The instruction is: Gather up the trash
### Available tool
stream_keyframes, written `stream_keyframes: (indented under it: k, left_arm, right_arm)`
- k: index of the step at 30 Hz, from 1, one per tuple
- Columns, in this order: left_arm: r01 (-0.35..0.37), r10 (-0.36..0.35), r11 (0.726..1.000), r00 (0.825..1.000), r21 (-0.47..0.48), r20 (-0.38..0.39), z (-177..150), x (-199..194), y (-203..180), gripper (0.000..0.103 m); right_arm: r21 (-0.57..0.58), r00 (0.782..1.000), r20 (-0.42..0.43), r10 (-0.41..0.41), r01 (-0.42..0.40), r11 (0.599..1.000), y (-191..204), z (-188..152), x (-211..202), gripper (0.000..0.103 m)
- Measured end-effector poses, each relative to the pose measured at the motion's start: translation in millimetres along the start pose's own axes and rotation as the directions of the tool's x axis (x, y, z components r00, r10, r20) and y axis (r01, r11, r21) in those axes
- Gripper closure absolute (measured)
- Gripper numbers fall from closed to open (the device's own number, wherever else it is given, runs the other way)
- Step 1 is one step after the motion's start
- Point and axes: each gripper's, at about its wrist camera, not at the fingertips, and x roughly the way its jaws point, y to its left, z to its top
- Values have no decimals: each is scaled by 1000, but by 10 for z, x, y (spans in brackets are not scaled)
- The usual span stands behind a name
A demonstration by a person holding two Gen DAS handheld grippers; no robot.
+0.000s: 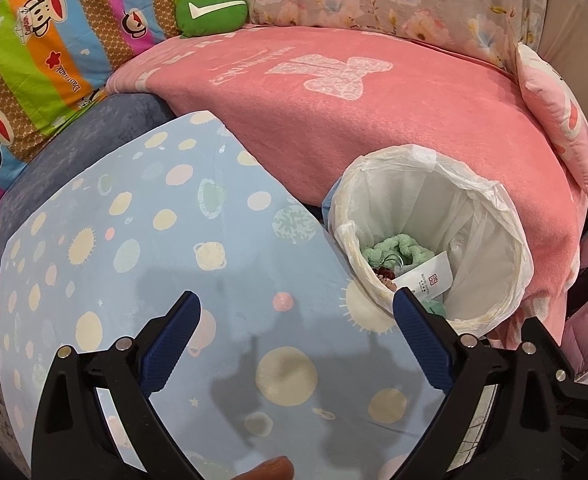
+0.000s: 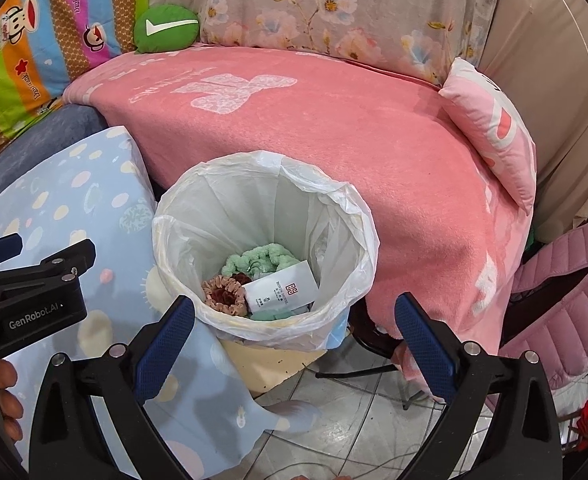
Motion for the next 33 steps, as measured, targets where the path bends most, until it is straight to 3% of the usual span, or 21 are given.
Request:
stream_keyframes:
  k: [33]
  left_arm:
    - [-24,24,1000,999,-1,-21,-114,-23,-62,10]
  right_arm:
    - [-2,1000,-11,-1,1,1000,-24,-117,17,7]
